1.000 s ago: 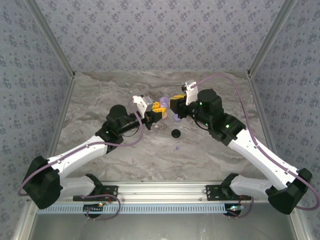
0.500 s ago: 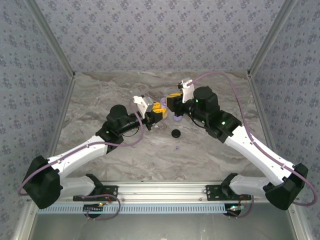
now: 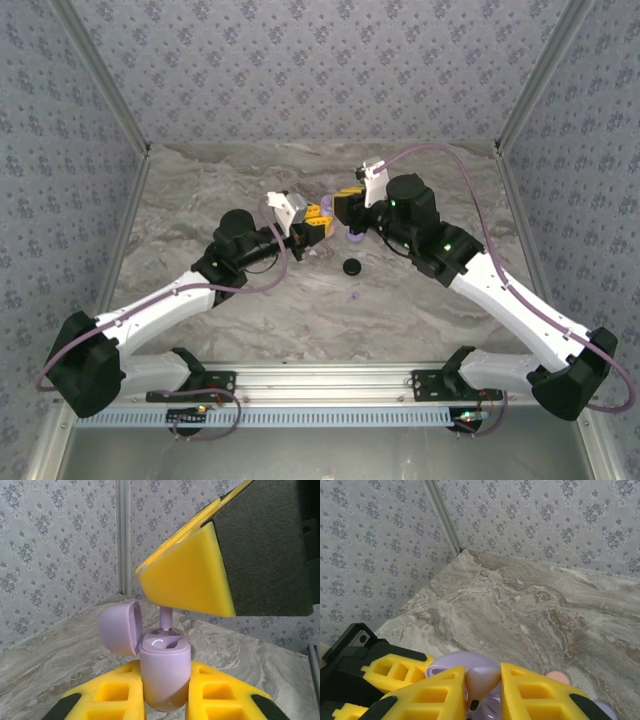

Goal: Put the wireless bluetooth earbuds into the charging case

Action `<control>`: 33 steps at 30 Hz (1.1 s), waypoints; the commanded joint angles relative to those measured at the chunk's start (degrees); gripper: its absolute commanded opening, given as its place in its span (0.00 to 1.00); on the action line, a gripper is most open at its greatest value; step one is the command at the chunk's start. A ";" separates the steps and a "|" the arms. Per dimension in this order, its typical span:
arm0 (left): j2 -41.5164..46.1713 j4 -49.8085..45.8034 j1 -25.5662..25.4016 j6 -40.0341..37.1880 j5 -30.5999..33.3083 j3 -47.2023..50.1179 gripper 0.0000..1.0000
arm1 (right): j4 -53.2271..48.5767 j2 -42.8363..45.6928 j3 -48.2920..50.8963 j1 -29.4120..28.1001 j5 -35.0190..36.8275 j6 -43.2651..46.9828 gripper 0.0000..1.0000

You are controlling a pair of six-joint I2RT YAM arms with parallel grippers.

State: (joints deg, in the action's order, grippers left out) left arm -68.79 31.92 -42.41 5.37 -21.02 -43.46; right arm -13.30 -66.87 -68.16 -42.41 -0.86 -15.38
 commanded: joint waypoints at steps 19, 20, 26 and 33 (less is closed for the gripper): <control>1.39 1.91 -0.25 -0.56 0.89 -1.23 0.02 | -4.25 0.69 1.39 -0.33 -0.64 -1.32 0.24; 1.38 1.99 -0.30 -0.55 1.08 -1.22 0.02 | -4.71 0.60 1.25 -0.27 -0.40 -1.49 0.24; 1.27 2.36 -0.26 -0.96 1.33 -1.07 0.02 | -10.43 -1.71 -3.01 -0.15 -0.12 -3.15 0.24; 1.17 2.22 -0.27 -1.32 1.35 -1.17 0.02 | -11.57 -3.09 -3.87 -0.21 -0.99 -4.57 0.24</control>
State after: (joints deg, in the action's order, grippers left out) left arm -68.77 30.15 -42.54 4.97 -20.16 -43.44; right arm -20.45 -69.34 -70.63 -42.52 -1.76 -18.68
